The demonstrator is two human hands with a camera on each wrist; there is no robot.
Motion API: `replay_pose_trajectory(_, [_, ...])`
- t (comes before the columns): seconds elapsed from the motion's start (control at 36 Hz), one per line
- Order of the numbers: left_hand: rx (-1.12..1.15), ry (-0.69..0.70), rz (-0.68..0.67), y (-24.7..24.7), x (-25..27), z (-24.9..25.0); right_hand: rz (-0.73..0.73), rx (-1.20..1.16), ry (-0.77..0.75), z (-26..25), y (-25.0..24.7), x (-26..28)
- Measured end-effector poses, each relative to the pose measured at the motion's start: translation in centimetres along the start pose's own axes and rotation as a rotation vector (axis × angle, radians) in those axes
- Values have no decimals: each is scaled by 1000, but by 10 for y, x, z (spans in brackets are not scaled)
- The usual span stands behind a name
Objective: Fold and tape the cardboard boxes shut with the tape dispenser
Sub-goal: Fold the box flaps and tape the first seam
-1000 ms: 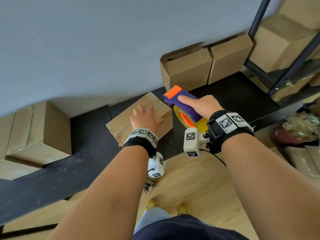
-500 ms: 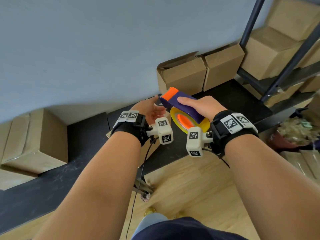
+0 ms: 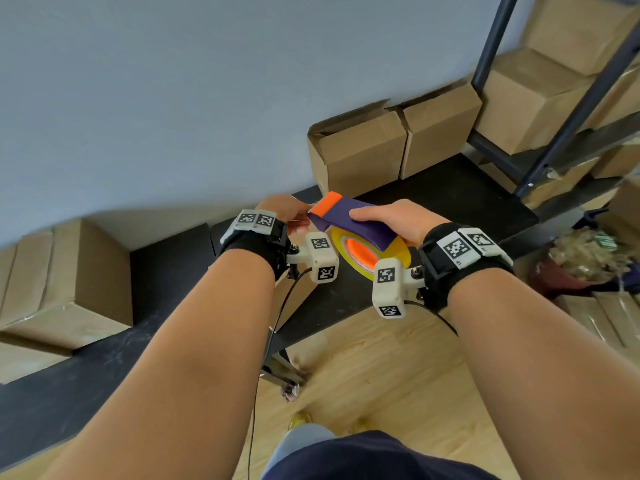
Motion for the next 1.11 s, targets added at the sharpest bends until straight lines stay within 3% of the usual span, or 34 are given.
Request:
replay_pose_trajectory(0.17, [-75,-13,53,-3,-13,4,63,110,-9,-2,-7,6])
replay_pose_trajectory(0.25, [-90,66,212,-19,-24,11,91,156,4,1,-12,7])
replay_pose_trajectory(0.39, [-71,169,344,-31,-13,22,110,182,17,4,-18,7])
replay_pose_trajectory(0.5, [39,251,293,-36,-17,19,115,188,28,2,-17,6])
replay_pose_trajectory(0.64, [-71,297,363,-46,-25,23,171,155,18,-7,-11,-2])
replay_pose_trajectory(0.81, [-147,334,326,-59,-40,36,233,227,24,-29,-7,-18])
replay_pose_trajectory(1.11, [-188,288,259,-60,-82,30,223,278,125,-46,4,-49])
Point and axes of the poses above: each hand's wrist, its own x-axis away from the middle knuckle, its own y-axis out of the palm, z = x × y, the point moved 3 cm from there along -x, towards the middle knuckle, and after that the axes turned 13 degrees about x, right-handed, at the moved point
